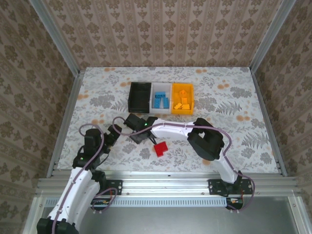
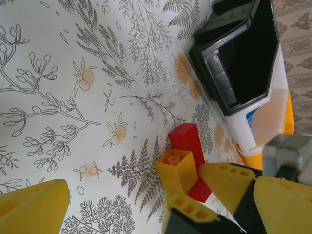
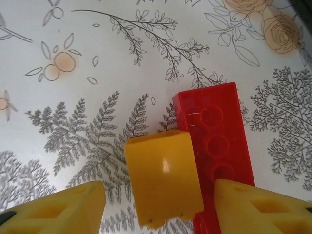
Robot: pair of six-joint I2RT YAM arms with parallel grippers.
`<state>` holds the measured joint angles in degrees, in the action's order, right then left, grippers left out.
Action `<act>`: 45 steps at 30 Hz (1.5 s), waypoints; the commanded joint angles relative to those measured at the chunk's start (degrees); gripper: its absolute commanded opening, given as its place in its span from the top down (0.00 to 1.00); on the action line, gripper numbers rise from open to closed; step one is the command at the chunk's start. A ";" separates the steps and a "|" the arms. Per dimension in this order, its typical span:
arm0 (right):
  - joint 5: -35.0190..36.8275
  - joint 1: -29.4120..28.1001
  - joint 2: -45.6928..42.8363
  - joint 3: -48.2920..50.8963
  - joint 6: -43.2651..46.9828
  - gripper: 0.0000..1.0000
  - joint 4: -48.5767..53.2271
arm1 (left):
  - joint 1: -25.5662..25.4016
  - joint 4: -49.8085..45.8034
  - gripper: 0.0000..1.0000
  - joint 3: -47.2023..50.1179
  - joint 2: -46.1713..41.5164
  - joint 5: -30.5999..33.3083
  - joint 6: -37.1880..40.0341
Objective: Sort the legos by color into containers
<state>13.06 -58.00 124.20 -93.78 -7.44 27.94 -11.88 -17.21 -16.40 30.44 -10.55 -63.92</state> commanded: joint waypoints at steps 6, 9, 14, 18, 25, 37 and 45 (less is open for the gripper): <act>-1.06 0.17 0.66 0.71 -0.03 0.46 -0.22 | 0.53 0.35 0.01 -0.03 -0.10 -0.62 -0.53; -1.05 0.20 1.45 0.50 0.32 0.50 -0.74 | 0.63 1.17 0.01 0.06 0.14 -0.27 -0.77; 0.12 0.25 0.87 0.13 0.41 0.61 -0.94 | 0.70 0.33 0.01 -0.72 0.33 -0.61 -0.43; -0.26 0.23 -2.01 2.13 0.00 0.67 -1.85 | 0.71 -0.49 0.01 -0.82 -0.09 -0.62 -0.28; -2.34 0.25 -9.62 7.18 -2.13 0.69 -3.86 | 0.81 -0.11 0.01 -0.67 -0.29 -0.09 -0.57; -7.38 4.12 -18.46 9.32 -3.76 0.70 -4.76 | 0.80 0.65 0.02 -0.74 -0.20 -0.01 -1.01; -12.08 1.44 -14.93 14.02 -7.67 0.71 -7.46 | 0.80 1.06 0.02 -0.48 -0.11 -0.09 -1.18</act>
<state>4.12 -55.42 107.26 -81.65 -12.45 21.96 -11.53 -17.17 -16.40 30.74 -10.70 -64.38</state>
